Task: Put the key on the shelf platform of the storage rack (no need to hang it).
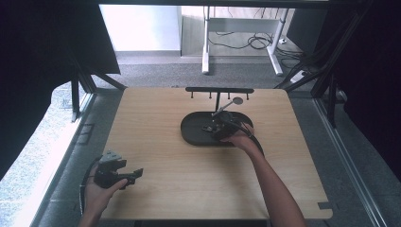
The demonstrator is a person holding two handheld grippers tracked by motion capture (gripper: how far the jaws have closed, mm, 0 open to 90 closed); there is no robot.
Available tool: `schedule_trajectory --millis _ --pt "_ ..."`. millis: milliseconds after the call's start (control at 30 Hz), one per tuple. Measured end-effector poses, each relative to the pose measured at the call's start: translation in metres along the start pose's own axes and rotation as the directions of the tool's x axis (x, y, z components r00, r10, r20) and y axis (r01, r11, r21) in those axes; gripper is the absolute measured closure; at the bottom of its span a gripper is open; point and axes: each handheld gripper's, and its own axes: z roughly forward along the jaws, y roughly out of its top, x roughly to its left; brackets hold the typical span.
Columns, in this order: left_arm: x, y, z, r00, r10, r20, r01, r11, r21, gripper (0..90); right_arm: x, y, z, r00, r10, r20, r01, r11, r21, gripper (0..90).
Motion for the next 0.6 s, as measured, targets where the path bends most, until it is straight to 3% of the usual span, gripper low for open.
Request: schedule_trajectory --millis 367,600 --pt "-0.003 0.0 0.002 1.0 0.009 0.0 -0.009 0.9999 0.006 20.8 0.012 -0.02 -0.018 0.9993 -0.027 -0.027 0.026 0.999 -0.039 39.7" --pt "-0.004 0.0 0.003 0.9999 0.013 0.002 -0.013 0.9998 0.014 20.8 0.017 -0.039 -0.029 0.9983 -0.011 -0.057 0.008 0.998 -0.067 40.1"
